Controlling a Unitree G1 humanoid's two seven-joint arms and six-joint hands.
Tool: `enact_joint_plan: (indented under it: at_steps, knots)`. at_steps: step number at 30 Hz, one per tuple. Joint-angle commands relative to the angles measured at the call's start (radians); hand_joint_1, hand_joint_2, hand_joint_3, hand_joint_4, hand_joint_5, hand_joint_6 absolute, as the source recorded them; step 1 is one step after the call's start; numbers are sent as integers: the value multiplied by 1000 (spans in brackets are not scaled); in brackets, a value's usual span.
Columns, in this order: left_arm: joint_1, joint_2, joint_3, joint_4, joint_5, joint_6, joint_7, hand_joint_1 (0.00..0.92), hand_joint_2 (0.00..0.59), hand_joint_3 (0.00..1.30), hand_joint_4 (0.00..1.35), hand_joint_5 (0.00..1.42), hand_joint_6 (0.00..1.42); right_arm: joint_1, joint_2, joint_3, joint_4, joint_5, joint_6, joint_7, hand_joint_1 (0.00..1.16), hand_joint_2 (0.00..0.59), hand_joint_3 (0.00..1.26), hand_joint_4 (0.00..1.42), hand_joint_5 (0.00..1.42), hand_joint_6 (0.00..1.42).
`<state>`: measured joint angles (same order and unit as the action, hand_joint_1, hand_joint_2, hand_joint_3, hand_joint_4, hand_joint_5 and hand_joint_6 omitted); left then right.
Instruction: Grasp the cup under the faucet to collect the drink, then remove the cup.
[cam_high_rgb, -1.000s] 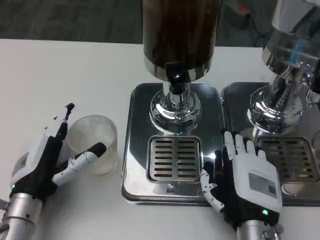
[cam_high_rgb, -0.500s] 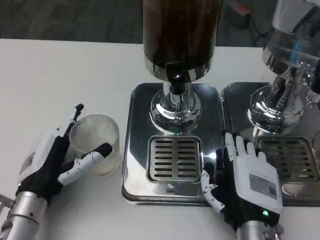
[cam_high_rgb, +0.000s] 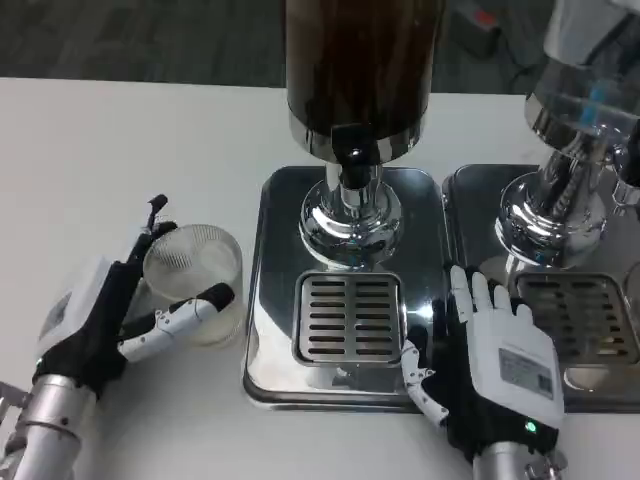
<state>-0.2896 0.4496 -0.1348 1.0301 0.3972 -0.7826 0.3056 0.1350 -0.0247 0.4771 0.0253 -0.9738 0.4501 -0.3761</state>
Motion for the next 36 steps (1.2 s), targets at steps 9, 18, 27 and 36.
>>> enact_joint_plan:
  at_steps: [9, 18, 27, 36]
  knots:
    - [-3, 1, -14, 1, 53, -33, 119, 346, 136, 206, 417, 662, 766, 5, 2, -10, -3, 17, 7, 2, 314, 521, 34, 0, 0, 12]
    - [7, -2, -7, -6, 65, -38, 181, 366, 181, 325, 511, 744, 828, 10, 6, -5, -7, 14, 14, 5, 316, 527, 34, 0, 0, 28]
    - [12, -15, -2, -16, 91, -34, 267, 363, 174, 352, 523, 751, 832, 8, -1, -6, -15, 12, 18, 17, 323, 533, 34, 0, 0, 44]
    - [21, -39, -2, -36, 122, -35, 364, 365, 177, 358, 523, 735, 836, 5, -18, -7, -28, 12, 18, 33, 330, 542, 34, 0, 0, 59]
